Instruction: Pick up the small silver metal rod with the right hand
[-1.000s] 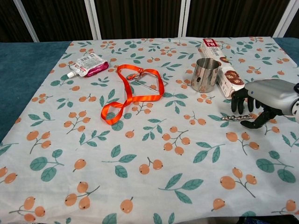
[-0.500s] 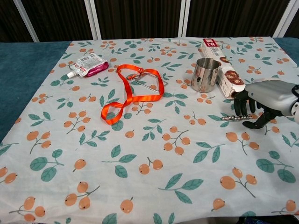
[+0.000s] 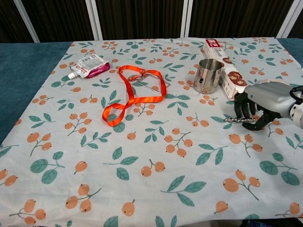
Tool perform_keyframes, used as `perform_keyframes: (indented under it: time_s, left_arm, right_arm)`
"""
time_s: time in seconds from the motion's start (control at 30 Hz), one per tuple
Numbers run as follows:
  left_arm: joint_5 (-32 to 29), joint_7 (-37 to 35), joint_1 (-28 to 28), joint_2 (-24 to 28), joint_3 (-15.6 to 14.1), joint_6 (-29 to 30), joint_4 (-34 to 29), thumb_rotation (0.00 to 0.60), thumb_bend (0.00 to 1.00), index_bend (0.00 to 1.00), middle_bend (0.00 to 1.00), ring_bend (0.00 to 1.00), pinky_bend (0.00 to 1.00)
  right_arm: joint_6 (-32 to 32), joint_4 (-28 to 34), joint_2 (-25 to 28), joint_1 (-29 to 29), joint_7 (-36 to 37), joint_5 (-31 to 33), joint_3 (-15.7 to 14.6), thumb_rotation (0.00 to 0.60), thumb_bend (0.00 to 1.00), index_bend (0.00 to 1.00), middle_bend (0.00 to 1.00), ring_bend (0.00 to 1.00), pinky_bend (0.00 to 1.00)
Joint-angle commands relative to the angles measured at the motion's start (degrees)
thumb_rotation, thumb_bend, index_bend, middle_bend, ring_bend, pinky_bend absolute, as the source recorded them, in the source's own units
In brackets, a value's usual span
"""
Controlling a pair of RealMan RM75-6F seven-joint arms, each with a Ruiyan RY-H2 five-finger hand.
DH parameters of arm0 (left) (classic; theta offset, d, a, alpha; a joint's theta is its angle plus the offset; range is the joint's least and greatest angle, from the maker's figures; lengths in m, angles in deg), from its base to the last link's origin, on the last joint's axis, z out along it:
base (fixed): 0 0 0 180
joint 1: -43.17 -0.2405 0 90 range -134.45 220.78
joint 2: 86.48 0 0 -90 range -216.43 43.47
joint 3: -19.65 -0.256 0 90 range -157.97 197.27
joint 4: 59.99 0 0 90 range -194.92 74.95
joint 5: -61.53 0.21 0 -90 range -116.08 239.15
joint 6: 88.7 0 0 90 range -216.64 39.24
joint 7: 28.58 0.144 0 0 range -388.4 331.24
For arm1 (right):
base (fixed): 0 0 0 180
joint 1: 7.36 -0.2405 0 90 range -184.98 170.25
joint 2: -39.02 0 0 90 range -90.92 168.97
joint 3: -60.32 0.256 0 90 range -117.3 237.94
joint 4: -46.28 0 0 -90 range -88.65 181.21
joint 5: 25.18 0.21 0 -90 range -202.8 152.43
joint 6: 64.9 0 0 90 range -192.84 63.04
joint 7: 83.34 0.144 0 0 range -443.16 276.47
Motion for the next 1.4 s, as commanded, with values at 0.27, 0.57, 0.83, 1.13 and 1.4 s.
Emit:
perform_keyframes:
  time_s: [0.27,0.57,0.83,1.13,1.4]
  left_arm:
    - [0.0,0.0,0.0,0.0,0.0,0.0,0.0,0.6,0.34,0.0,0.03,0.01,0.0]
    - [-0.1,0.0,0.0,0.0,0.0,-0.1,-0.1,0.6,0.34,0.0,0.03,0.01,0.0]
    - [-0.1,0.0,0.0,0.0,0.0,-0.1,-0.1,0.6,0.34,0.0,0.03,0.01,0.0]
    - [-0.1,-0.1,0.0,0.0,0.0,-0.1,-0.1,0.6,0.34,0.0,0.03,0.01,0.0]
    - [-0.1,0.0,0.0,0.0,0.0,-0.2,-0.1,0.6,0.34,0.0,0.03,0.01,0.0]
  right_arm:
    - [-0.5,-0.1,-0.1,-0.1,0.1,0.1,0.1,0.6,0.3,0.52,0.48,0.46,0.4]
    - [-0.9,0.1,0.0,-0.1,0.6,0.2,0.2,0.6,0.32,0.53,0.48,0.46,0.4]
    - [-1.1,0.1,0.1,-0.1,1.1,0.0,0.3,0.6,0.35,0.54,0.48,0.46,0.4]
    - [-0.7,0.3,0.6,0.2,2.9,-1.3,0.2,0.6,0.36,0.56,0.48,0.46,0.39]
    - [-1.0,0.3,1.1,0.4,4.1,-2.2,-0.2,0.6,0.36,0.57,0.49,0.47,0.4]
